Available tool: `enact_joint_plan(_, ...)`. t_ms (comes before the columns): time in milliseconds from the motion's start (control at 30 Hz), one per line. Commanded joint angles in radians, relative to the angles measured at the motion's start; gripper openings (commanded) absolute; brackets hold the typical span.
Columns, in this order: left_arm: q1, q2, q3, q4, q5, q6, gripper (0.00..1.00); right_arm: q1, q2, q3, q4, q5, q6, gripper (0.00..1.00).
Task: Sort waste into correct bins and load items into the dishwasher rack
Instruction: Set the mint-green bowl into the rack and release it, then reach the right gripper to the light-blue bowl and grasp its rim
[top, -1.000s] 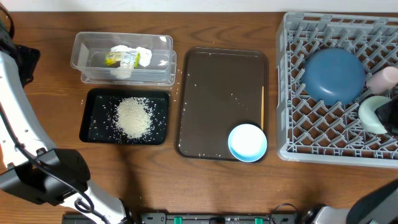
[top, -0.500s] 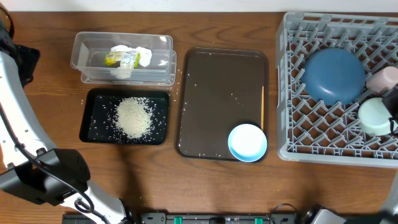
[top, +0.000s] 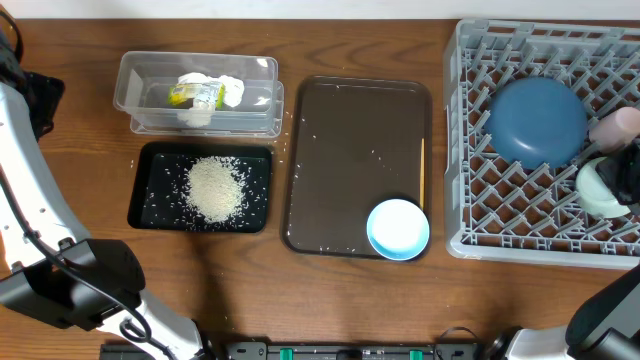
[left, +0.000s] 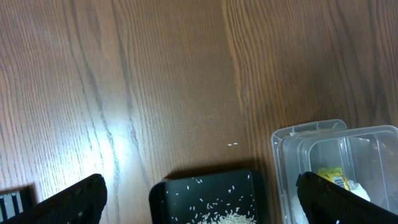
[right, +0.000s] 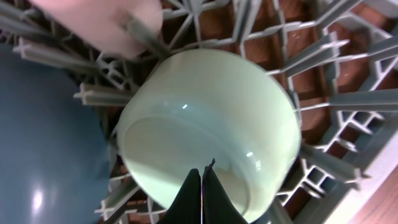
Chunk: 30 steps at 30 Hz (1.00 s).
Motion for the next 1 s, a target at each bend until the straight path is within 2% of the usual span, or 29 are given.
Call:
enact_joint_plan(0, 0.0, 0.006, 0.003, -0.003, -0.013, -0.002, 1.0, -0.024, 0.017, 0.004, 0.011, 0.032, -0.015, 0.03)
enact_joint_plan(200, 0.0, 0.006, 0.003, -0.003, -0.013, -0.002, 1.0, -0.029, 0.077, 0.004, 0.037, 0.049, -0.015, 0.02)
enact_joint_plan(433, 0.0, 0.006, 0.003, -0.003, -0.013, -0.002, 1.0, -0.029, 0.076, 0.013, 0.035, 0.157, -0.014, 0.01)
enact_joint_plan(633, 0.0, 0.006, 0.003, -0.003, -0.013, -0.002, 1.0, -0.022, -0.019, 0.014, 0.014, -0.024, -0.016, 0.01)
enact_joint_plan(733, 0.0, 0.006, 0.003, -0.003, -0.013, -0.002, 1.0, 0.001, -0.102, 0.014, 0.038, -0.232, -0.087, 0.04)
enact_joint_plan(800, 0.0, 0.006, 0.003, -0.003, -0.013, -0.002, 1.0, 0.029, -0.162, 0.014, 0.063, -0.396, -0.127, 0.09)
enact_joint_plan(833, 0.0, 0.006, 0.003, -0.003, -0.013, -0.002, 1.0, 0.046, -0.187, 0.014, 0.072, -0.456, -0.135, 0.19)
enact_joint_plan(900, 0.0, 0.006, 0.003, -0.003, -0.013, -0.002, 1.0, 0.103, -0.238, 0.014, 0.097, -0.563, -0.146, 0.52)
enact_joint_plan(933, 0.0, 0.006, 0.003, -0.003, -0.013, -0.002, 1.0, 0.133, -0.256, 0.014, 0.107, -0.586, -0.146, 0.63)
enact_joint_plan(967, 0.0, 0.006, 0.003, -0.003, -0.013, -0.002, 1.0, 0.174, -0.272, 0.014, 0.117, -0.602, -0.146, 0.7)
